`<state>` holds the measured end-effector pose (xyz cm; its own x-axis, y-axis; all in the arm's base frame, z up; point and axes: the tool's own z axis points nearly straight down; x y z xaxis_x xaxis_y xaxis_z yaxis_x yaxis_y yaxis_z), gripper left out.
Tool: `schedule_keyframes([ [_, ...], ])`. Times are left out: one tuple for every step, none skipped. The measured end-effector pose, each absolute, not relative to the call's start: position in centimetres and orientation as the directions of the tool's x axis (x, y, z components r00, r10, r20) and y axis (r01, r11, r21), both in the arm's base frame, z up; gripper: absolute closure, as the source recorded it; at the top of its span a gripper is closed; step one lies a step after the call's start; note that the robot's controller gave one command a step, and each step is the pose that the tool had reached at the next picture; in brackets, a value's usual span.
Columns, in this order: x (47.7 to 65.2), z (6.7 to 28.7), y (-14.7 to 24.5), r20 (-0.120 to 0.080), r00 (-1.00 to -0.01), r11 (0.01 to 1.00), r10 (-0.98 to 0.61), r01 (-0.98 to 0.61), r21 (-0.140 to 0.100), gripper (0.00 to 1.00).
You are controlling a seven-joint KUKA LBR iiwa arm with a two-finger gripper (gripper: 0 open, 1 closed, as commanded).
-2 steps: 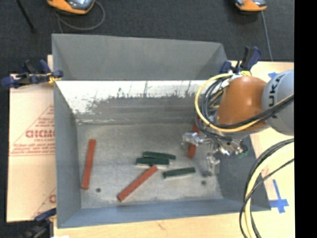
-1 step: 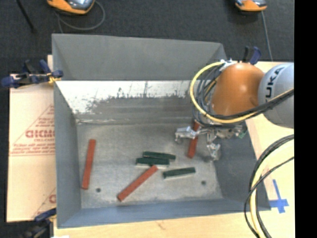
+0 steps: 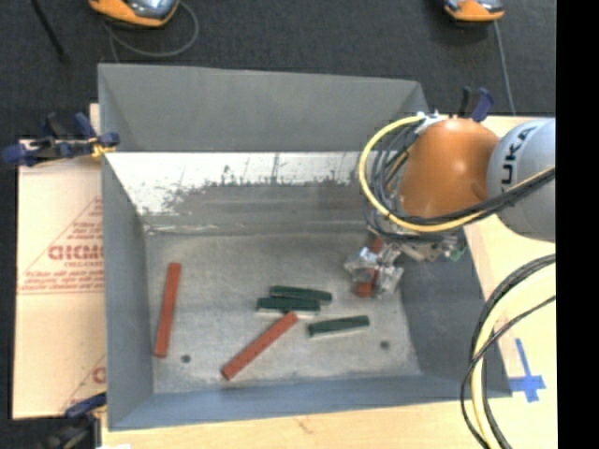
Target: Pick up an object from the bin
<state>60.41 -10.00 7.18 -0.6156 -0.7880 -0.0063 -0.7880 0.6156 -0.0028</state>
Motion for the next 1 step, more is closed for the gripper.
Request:
schedule_keyframes([
  [62.08, 20.40, -11.42, -0.005, -0.564, 0.564, -0.826, -0.826, -0.012, 1.00],
])
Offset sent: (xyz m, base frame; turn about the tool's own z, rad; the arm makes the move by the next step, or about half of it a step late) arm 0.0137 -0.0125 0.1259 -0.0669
